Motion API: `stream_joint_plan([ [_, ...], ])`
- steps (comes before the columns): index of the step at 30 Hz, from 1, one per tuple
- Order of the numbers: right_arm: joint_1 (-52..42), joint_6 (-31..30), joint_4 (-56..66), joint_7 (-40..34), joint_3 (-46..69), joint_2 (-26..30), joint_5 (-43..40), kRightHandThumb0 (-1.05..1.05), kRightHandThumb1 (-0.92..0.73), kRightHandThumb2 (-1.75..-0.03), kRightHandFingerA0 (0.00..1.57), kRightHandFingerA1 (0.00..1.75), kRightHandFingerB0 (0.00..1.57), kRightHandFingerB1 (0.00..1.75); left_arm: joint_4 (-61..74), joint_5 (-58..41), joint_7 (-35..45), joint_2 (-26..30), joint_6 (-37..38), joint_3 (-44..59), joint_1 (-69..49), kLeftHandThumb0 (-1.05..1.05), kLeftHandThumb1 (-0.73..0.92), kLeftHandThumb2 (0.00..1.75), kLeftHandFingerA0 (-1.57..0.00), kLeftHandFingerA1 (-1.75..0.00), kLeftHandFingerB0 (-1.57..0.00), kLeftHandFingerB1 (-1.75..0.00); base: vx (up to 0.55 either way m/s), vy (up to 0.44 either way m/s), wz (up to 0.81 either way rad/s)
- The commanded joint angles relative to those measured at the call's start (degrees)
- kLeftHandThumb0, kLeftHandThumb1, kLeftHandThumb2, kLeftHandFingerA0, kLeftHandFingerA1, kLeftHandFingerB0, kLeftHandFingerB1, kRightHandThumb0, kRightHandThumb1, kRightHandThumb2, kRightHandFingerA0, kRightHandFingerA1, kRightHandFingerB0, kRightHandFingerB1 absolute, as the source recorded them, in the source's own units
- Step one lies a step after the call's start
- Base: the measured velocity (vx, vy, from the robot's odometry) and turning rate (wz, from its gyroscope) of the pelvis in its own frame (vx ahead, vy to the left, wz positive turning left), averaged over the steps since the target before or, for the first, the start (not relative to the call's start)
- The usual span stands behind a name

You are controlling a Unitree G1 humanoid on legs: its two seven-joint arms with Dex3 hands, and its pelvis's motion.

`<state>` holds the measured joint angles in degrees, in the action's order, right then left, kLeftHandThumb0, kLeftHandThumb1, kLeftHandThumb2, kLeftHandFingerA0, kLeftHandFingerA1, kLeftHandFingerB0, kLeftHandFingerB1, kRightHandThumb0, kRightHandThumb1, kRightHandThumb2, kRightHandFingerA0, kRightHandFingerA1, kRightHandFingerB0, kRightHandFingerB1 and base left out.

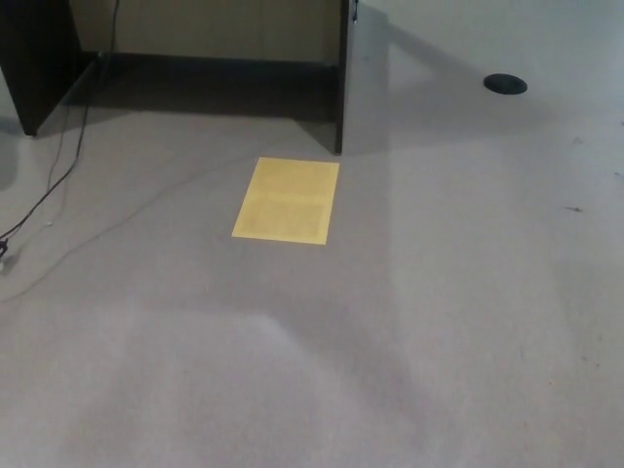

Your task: A person is holding a toilet paper roll and the robot extends its left hand to grab the roll by inserting its thumb into the gap in the middle and brings its hand down by its side. Then it extends its arm again to hand the toilet paper roll back to the person.

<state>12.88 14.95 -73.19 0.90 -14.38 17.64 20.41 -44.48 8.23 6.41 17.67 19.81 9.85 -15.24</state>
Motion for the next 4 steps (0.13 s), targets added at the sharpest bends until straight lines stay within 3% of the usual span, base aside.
stream_joint_plan([
  [1,-0.63,0.01,-0.15,-1.89,0.01,0.89,0.58,-0.38,-0.67,-0.60,0.77,0.66,0.54,0.42,-5.24,2.07,-8.53,1.46,10.48,-0.14,1.94,-0.39,0.40,0.61,-0.37,-0.43,-0.30,-0.38,0.00,0.000,0.00],
  [4,-1.01,0.39,-0.02,-2.10,0.01,0.95,0.56,-0.39,-0.67,-0.60,0.77,0.69,0.55,0.43,-6.33,2.29,-9.35,1.53,12.04,-0.38,1.81,-0.38,0.40,0.61,-0.37,-0.43,-0.30,-0.38,0.00,0.000,0.00],
])
